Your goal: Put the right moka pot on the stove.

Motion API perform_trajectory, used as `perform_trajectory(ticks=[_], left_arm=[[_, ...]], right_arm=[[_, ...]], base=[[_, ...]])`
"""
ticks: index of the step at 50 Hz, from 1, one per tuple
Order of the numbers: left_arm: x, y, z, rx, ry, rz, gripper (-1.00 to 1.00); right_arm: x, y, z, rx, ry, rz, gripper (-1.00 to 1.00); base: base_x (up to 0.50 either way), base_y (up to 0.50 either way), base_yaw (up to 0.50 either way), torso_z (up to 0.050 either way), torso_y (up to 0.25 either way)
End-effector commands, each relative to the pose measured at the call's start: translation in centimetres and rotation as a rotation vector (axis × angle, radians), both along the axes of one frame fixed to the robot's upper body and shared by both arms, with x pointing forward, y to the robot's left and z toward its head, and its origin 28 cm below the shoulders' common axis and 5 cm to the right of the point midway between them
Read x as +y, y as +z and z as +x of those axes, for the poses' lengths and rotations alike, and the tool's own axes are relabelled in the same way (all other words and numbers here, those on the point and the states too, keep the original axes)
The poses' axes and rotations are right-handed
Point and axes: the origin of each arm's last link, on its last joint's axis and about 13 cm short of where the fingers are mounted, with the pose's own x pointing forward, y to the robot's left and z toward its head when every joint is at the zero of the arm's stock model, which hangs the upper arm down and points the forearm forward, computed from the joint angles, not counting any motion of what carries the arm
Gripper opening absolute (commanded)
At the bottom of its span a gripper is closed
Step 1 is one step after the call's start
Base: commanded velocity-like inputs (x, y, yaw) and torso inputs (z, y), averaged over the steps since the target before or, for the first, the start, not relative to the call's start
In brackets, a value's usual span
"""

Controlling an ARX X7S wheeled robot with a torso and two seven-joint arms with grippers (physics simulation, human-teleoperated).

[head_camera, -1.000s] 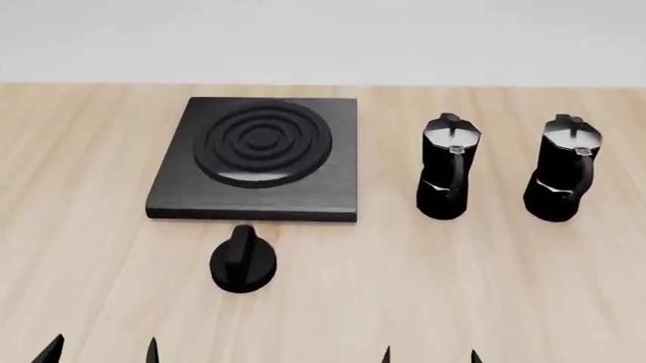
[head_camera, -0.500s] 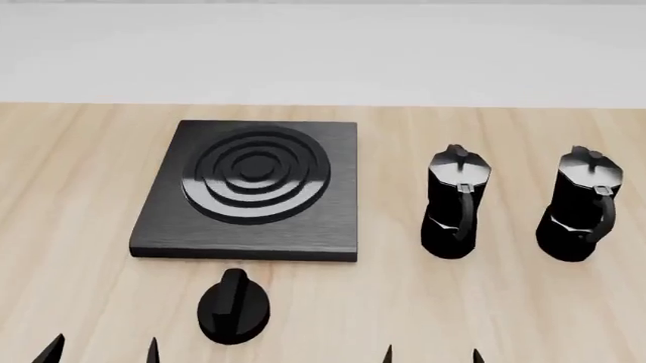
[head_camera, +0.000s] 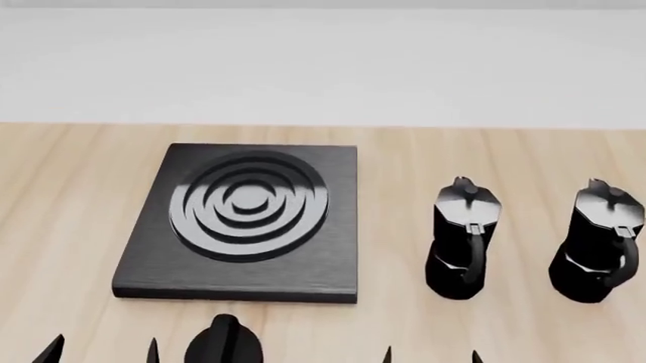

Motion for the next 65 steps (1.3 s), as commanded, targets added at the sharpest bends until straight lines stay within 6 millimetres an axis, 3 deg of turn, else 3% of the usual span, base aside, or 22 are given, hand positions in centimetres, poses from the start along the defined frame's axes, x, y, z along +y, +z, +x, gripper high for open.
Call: perform_trajectory(ticks=[1, 27, 33, 47, 65], left_arm=[[0.0, 0.0, 0.0, 0.001, 0.001, 0.000, 1.00], [0.0, 0.0, 0.1, 0.006, 0.002, 0.003, 1.00], [0.1, 0.5, 0.1, 0.024, 0.016, 0.011, 1.00], [0.2, 7.7, -2.0, -0.043, -0.027, 0.016, 1.00], [0.0, 13.3, -3.6, -0.097, -0.031, 0.059, 1.00]], right_arm=[[0.0, -0.1, 0.0, 0.001, -0.001, 0.000, 1.00], [0.0, 0.0, 0.1, 0.007, 0.001, -0.013, 1.00], [-0.3, 1.2, 0.0, -0.004, 0.006, -0.013, 1.00], [-0.4, 4.7, -0.5, -0.043, 0.017, -0.038, 1.00], [-0.4, 9.4, -0.9, -0.124, 0.034, -0.055, 1.00]], base=[[0.21, 0.00, 0.00, 0.000, 0.000], [0.21, 0.00, 0.00, 0.000, 0.000], [0.03, 0.00, 0.00, 0.000, 0.000], [0.00, 0.00, 0.00, 0.000, 0.001], [0.00, 0.00, 0.00, 0.000, 0.000]])
